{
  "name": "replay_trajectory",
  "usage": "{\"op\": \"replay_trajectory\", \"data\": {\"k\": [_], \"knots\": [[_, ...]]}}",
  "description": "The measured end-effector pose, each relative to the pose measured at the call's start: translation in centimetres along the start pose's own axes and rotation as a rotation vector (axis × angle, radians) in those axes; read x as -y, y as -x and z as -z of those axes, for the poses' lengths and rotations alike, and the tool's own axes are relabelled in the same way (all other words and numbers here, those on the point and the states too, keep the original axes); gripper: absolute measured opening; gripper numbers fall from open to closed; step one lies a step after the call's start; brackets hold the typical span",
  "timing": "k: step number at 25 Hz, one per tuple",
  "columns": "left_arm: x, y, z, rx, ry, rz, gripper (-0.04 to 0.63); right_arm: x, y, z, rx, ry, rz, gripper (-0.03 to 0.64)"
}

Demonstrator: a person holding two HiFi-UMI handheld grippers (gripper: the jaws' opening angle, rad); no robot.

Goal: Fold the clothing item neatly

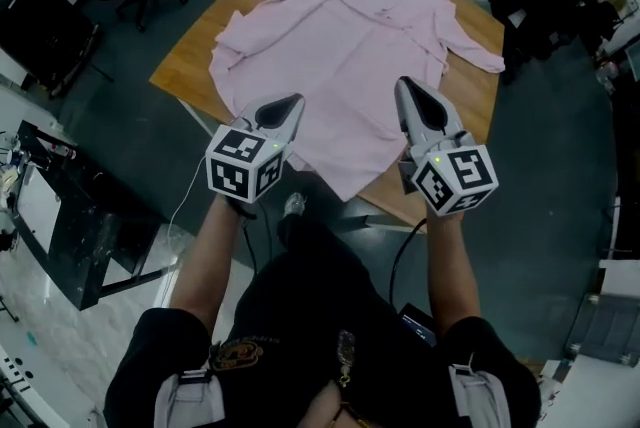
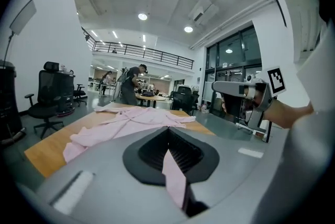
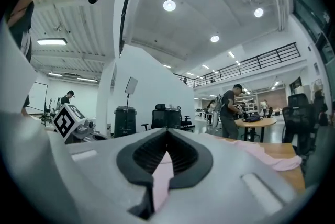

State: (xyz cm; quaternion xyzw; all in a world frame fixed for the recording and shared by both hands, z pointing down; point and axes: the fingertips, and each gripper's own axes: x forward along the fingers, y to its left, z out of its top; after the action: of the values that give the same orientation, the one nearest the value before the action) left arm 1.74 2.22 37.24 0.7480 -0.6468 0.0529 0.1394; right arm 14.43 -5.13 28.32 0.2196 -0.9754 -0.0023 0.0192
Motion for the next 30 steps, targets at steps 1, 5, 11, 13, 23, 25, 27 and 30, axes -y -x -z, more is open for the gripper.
{"op": "replay_trajectory", "data": {"k": [1,5,11,13,23,25,27,30], "knots": [[-1.4,0.1,0.2,-0.005,0.005,-0.014,0.006,-0.5,-1.3,0.3,-0.001,-0.002,-0.013,0.002],[-6.3,-0.4,0.6,-0.030,0.013,-0.039,0.006,-1.6,-6.3,1.4,-0.010,-0.015,-0.039,0.002],[-11.6,-2.5,1.2,-0.093,0.014,-0.029,0.007,-1.1,-12.5,3.2,-0.039,-0.053,-0.021,0.002],[-12.8,-2.9,1.4,-0.110,0.015,-0.016,0.006,-1.0,-13.8,3.7,-0.050,-0.061,-0.007,0.002],[-17.5,-3.1,1.2,-0.150,-0.029,0.014,0.006,-2.2,-16.0,5.1,-0.106,-0.042,0.087,0.002],[-18.8,-3.2,1.9,-0.174,-0.059,0.004,0.006,-2.5,-15.9,5.4,-0.118,-0.039,0.128,0.002],[-19.6,-3.1,2.7,-0.199,-0.089,0.018,0.006,-3.0,-15.5,5.9,-0.137,-0.037,0.176,0.002],[-20.2,-2.8,3.9,-0.227,-0.094,0.082,0.006,-4.3,-14.9,6.7,-0.172,-0.035,0.252,0.002]]}}
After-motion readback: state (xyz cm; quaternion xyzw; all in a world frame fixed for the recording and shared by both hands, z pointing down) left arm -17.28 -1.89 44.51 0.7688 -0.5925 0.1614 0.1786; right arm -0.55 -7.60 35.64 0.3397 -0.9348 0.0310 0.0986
